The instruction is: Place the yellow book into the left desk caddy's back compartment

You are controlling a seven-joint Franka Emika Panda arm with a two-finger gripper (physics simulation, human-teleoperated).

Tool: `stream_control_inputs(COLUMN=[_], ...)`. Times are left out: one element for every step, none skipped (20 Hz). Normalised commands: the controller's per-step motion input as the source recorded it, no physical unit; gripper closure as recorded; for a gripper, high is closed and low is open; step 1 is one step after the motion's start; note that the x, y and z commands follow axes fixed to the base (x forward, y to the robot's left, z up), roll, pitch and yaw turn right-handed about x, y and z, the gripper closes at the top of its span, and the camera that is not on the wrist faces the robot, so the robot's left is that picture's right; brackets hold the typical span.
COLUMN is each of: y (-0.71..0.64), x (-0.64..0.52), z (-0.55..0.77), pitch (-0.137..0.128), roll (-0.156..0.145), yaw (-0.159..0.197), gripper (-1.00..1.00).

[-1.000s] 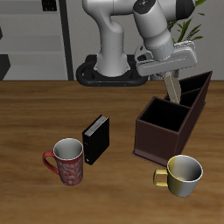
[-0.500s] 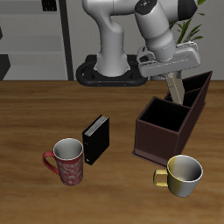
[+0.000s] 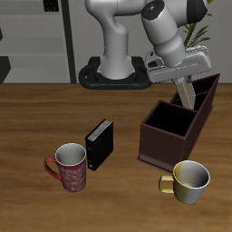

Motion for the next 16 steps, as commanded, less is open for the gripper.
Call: stream_control_inputs(y=[0.05,0.15,0.03,0.19,-0.03,0.02,0.04,0.00,-0.05,0.04,-0.03,-0.13,0.06,-0.02,-0.04,0.02], x=[0.07,0.07,0.02,0.25,-0.04,0.04,0.17,0.08,0.05,0.15,0.06,-0.16,0.11,0.10,0.09,0.07], z=[-0.12,-0.10,-0.04,-0.05,-0.04,-0.03,-0.04,-0.01,0.00,-0.03,-0.04,-0.01,-0.08,-0.05,-0.12,-0.12], pitch=[0.029,0.034,-0.014,0.014,0.011,0.004,0.006,0.018,0.002,0.007,0.013,0.000,0.016,0.006,0.037,0.020], roll=[-0.020,0.063,-0.021,0.027,0.021,-0.002,0.018,-0.004,-0.026,0.020,-0.001,0.000,0.019,0.004,0.001,0.012], yaw=[-0.005,0.021,0.006,0.003,0.004,-0.012,0.034,-0.024,-0.011,0.038,-0.013,0.000,0.028,0.018,-0.021,0.020], gripper=[1.00,1.00,1.00,1.00,1.00,1.00,1.00,1.00,1.00,1.00,1.00,1.00,1.00,1.00,1.00,1.00])
